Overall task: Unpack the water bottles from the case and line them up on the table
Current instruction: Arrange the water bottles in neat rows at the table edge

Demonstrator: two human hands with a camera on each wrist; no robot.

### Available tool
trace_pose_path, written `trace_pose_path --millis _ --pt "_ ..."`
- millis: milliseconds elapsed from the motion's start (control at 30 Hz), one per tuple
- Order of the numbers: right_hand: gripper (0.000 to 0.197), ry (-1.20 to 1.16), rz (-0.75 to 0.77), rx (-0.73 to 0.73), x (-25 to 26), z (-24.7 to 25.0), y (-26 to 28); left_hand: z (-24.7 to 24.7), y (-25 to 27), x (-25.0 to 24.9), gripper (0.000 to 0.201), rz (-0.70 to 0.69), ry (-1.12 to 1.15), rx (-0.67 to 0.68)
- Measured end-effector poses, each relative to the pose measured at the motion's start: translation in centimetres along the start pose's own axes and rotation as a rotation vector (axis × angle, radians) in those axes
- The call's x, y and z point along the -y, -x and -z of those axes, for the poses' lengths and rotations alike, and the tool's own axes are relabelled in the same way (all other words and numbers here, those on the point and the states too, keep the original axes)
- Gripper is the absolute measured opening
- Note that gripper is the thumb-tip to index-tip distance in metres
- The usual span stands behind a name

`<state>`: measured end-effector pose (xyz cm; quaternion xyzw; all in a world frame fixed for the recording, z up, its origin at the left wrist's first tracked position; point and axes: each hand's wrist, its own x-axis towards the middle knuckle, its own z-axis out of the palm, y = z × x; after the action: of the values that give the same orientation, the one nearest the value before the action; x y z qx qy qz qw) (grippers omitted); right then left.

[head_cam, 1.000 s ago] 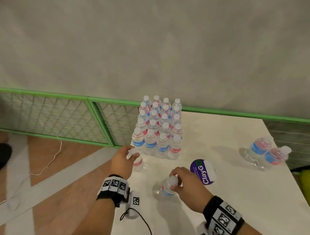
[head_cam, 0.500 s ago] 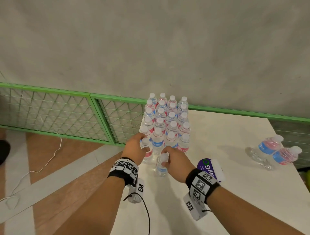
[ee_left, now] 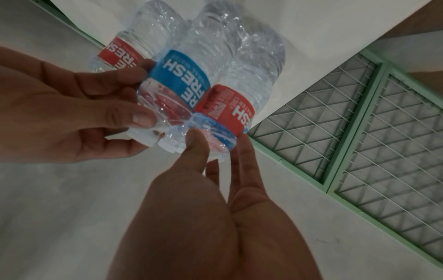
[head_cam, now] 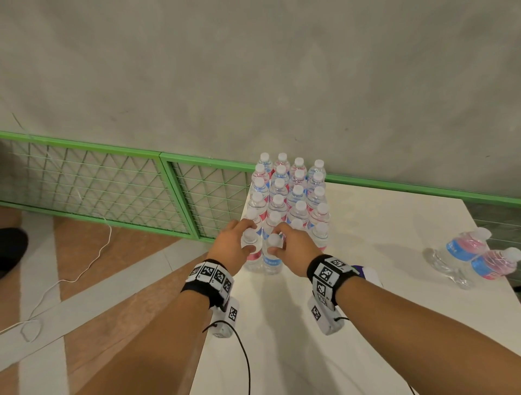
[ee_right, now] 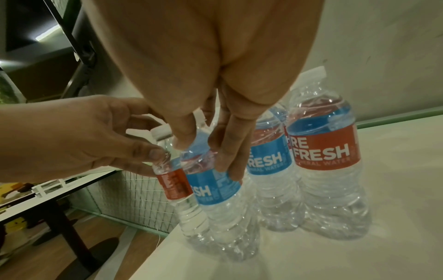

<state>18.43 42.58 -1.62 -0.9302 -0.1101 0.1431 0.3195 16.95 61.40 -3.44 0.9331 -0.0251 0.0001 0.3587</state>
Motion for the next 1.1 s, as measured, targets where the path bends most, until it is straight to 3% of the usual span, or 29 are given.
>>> trace_pose_path --millis 133,333,400,533,833,1000,1100 --pt "0.042 0.042 0.011 0.004 0.1 0.7 -0.1 0.0 0.1 0.4 0.055 -0.004 0.036 -0.025" --pt "0.062 0.346 0.249 0.139 0.8 1.8 -0.2 -0.1 0.2 0.6 0.052 -0.084 0.007 -0.03" --pt "0.055 0.423 0.297 0.174 0.9 1.5 -0.4 -0.3 0.0 0.6 0.046 -0.062 -0.029 -0.039" --pt "0.04 0.386 0.241 0.131 0.7 0.8 -0.9 -0.1 -0.4 0.9 0.04 -0.012 -0.046 -0.067" --pt "0.045 0.205 0.115 0.031 1.1 -0.3 -1.1 0.0 -0.5 1.1 0.038 -0.002 -0.088 -0.085" --pt "0.055 0.298 0.231 0.121 1.0 0.5 -1.0 0.1 -0.6 1.2 0.038 -0.002 -0.093 -0.076" --pt "0.052 0.348 0.223 0.128 0.9 1.0 -1.2 0.1 -0.5 1.2 0.039 -0.007 -0.092 -0.075"
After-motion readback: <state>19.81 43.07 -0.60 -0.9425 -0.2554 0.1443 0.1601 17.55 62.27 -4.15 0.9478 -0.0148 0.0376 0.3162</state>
